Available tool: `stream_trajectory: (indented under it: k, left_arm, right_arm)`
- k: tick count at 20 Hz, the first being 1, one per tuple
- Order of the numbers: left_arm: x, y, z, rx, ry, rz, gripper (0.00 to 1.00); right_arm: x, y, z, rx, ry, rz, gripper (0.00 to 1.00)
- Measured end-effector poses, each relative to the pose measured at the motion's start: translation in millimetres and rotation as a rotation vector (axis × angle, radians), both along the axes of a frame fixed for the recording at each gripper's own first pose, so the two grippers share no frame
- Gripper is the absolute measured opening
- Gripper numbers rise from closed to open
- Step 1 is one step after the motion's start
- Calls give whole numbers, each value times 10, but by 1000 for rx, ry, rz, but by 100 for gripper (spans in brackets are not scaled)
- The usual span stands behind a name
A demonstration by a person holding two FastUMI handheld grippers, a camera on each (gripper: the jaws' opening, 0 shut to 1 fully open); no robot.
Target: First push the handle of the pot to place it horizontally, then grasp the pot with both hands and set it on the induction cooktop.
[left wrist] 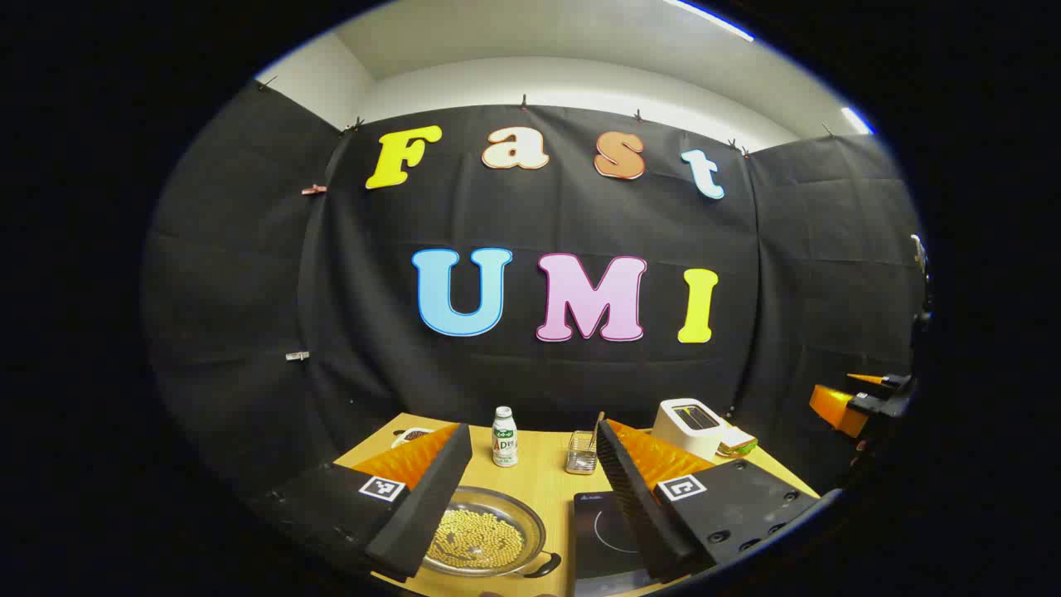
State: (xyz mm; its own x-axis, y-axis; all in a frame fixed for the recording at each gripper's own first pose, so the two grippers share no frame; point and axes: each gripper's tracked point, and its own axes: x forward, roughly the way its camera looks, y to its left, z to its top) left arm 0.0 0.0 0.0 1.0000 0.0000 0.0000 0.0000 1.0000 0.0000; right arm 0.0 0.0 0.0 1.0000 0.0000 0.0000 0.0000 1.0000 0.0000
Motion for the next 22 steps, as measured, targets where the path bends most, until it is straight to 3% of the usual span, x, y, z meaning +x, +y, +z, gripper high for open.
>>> stream_trajectory:
  k: [8,15,22]
  left_arm:
    - [53,182,-111,1,-4,-82,95]
    - [69,526,-220,16,12,-86,95]
    - [21,667,-396,16,38,-144,95]
  right_arm:
    - [-200,400,1,0,0,-21,97]
    - [-267,636,26,-6,-7,-50,98]
    - [-341,876,16,-31,-15,-71,98]
